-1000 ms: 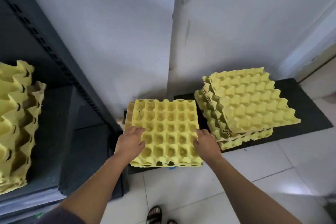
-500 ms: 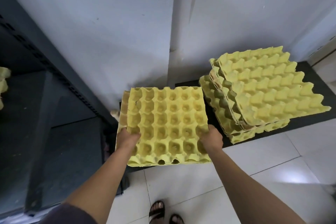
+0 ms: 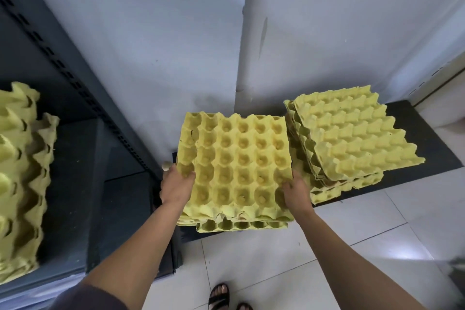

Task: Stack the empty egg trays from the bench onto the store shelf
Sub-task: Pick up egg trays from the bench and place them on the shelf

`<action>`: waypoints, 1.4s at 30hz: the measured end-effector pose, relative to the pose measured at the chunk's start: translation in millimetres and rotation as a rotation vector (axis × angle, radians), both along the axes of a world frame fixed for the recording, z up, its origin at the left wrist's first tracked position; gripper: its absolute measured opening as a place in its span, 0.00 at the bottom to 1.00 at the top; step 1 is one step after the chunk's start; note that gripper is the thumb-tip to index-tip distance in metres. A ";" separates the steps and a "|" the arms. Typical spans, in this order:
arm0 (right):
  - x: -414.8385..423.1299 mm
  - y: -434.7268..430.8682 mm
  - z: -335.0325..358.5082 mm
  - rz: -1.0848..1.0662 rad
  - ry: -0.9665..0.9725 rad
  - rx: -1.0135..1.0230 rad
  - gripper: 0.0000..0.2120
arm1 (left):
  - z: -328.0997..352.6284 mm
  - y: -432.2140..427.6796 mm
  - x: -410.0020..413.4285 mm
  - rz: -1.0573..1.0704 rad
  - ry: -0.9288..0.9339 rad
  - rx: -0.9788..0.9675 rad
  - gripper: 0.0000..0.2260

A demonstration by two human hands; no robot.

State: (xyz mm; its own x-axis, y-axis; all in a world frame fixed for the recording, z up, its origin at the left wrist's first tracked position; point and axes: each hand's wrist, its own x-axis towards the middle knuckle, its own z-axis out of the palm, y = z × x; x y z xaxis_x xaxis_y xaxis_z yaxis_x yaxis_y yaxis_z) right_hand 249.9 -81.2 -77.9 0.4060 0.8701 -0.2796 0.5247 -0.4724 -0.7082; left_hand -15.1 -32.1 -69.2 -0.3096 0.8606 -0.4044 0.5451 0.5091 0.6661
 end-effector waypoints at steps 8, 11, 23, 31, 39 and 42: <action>5.6 -18.8 65.9 0.025 -0.060 0.108 0.21 | 66.0 -36.8 5.7 0.010 0.048 0.067 0.21; 6.6 -41.3 84.8 0.052 -0.054 0.152 0.20 | 86.7 -64.3 5.1 0.021 0.042 0.116 0.21; -15.4 -172.2 139.6 0.175 0.015 0.244 0.17 | 146.8 -237.2 -12.1 0.225 0.058 0.248 0.21; -103.1 -214.9 179.0 0.433 0.096 0.254 0.21 | 192.0 -345.5 -103.0 0.344 0.075 0.357 0.19; -257.6 -229.2 209.3 0.728 0.150 0.293 0.24 | 213.9 -432.9 -235.7 0.541 0.112 0.477 0.21; -331.4 -238.3 214.6 0.789 0.191 0.302 0.23 | 215.4 -460.1 -296.7 0.608 0.119 0.506 0.23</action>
State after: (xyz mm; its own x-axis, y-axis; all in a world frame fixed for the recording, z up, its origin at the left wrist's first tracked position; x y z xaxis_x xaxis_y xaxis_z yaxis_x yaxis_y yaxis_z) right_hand -81.6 -319.4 136.8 -0.3778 0.9258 0.0068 0.4793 0.2019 -0.8541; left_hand -311.8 -492.2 146.2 -0.8001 0.5973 0.0557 0.3513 0.3912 0.8506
